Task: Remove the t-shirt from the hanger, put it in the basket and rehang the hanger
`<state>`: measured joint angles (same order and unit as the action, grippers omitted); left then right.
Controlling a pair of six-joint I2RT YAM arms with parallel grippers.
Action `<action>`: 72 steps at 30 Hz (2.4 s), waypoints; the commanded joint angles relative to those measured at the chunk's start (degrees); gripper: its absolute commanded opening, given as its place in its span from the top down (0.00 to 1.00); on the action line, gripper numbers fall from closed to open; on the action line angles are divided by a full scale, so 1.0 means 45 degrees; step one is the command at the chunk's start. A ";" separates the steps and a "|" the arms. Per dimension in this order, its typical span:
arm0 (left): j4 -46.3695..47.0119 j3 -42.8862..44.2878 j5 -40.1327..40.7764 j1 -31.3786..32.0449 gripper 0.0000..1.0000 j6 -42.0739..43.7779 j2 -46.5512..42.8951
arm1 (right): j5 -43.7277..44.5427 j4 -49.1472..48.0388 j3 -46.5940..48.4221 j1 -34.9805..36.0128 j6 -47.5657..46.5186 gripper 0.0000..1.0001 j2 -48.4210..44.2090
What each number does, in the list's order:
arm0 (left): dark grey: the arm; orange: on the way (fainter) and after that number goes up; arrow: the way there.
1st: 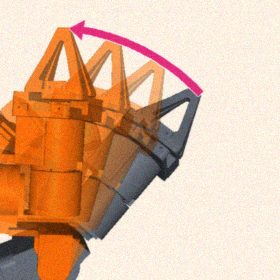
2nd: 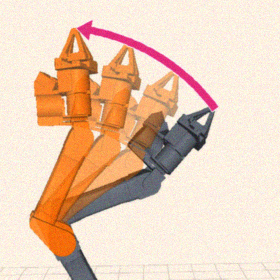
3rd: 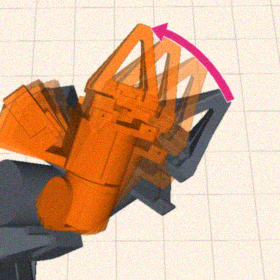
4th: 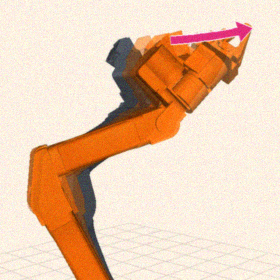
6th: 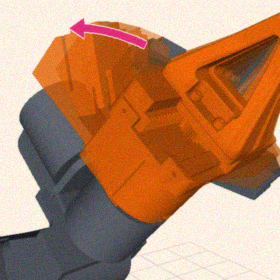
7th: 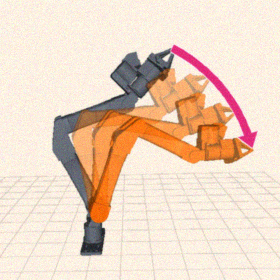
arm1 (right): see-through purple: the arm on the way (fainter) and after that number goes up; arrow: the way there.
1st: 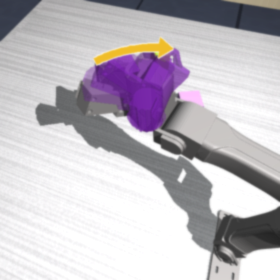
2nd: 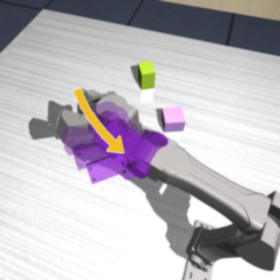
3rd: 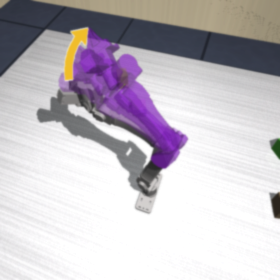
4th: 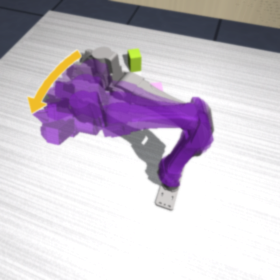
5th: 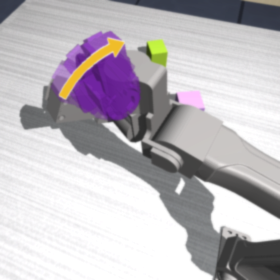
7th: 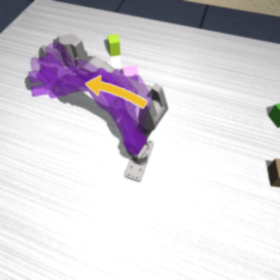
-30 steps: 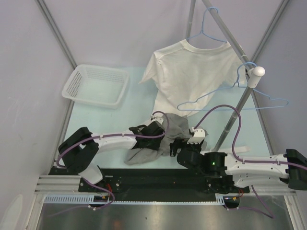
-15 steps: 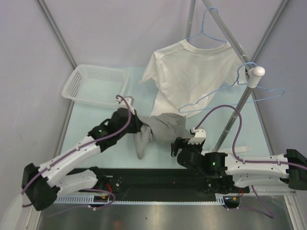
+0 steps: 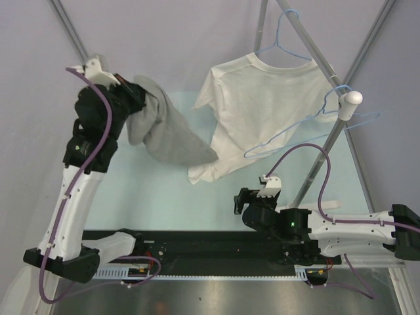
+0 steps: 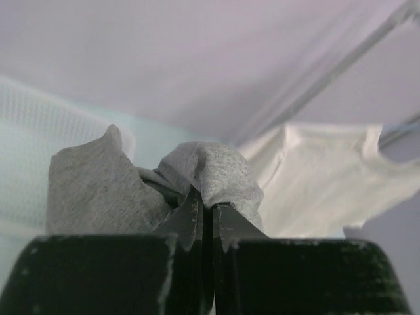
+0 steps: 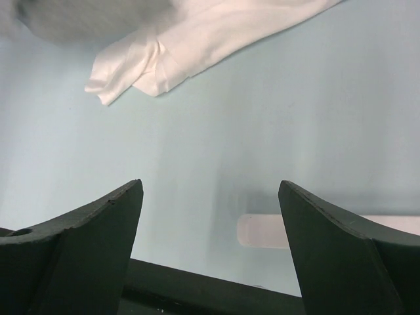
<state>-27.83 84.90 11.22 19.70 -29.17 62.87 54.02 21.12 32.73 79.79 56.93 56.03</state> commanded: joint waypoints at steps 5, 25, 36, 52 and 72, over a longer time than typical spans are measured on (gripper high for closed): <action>0.2119 0.5935 -0.0482 -0.2657 1.00 0.0037 0.2472 | 0.0437 -0.0573 0.1124 0.0062 -0.0267 0.11 0.0458; 0.3860 0.1136 -0.0854 -0.4769 1.00 -0.1858 0.5031 | 0.0125 -0.0554 0.1555 0.0101 -0.0209 0.12 0.1181; 0.3136 0.0042 -0.1263 -0.5588 1.00 -0.2853 0.5468 | 0.0164 -0.0280 0.1515 0.0238 0.0104 0.12 0.1162; 0.4308 0.1348 -0.1361 -0.6820 1.00 -0.2834 0.4602 | 0.0027 -0.0554 0.1418 0.0297 0.0182 0.12 0.1338; 0.5293 -0.0625 -0.1317 -0.5238 1.00 0.0584 0.4697 | -0.0168 -0.0827 0.1261 0.0316 0.0396 0.12 0.1416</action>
<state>-6.76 84.64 7.90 -7.09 -32.23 82.35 51.55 19.79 37.65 80.79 57.01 62.17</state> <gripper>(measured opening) 0.029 0.884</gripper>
